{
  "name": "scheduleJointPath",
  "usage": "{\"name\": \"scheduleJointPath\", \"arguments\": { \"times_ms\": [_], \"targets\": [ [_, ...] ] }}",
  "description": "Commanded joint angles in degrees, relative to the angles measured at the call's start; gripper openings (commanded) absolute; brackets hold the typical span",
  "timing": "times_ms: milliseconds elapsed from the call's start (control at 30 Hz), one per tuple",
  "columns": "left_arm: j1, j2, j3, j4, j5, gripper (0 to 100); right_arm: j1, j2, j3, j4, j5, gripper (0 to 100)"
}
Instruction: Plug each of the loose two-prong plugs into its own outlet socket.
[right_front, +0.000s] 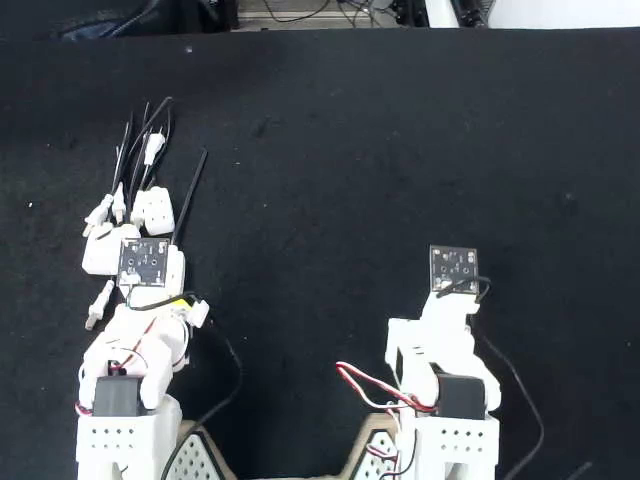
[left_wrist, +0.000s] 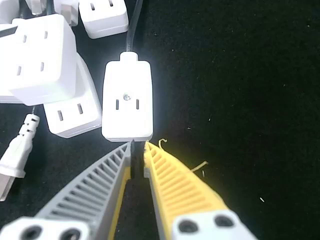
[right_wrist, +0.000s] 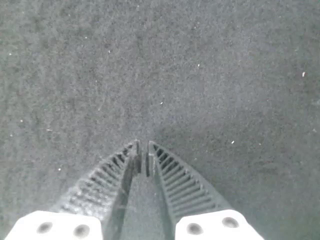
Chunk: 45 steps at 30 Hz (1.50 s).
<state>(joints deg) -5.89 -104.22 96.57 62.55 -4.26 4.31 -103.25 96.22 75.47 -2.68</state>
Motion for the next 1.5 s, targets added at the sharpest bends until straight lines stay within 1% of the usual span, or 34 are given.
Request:
{"name": "scheduleJointPath", "arguments": {
  "times_ms": [0,1200,1467],
  "targets": [
    [0.6,-0.3,0.8,-0.4,-0.3,6,1.1,-5.3,0.3,-0.7,0.1,2.2],
    [0.8,-0.3,0.8,-0.4,-0.3,6,1.1,-5.3,0.3,-1.2,-0.2,2.5],
    [0.8,-0.3,0.8,-0.4,-0.3,6,1.0,-5.3,0.3,-10.7,0.1,2.5]
  ]
}}
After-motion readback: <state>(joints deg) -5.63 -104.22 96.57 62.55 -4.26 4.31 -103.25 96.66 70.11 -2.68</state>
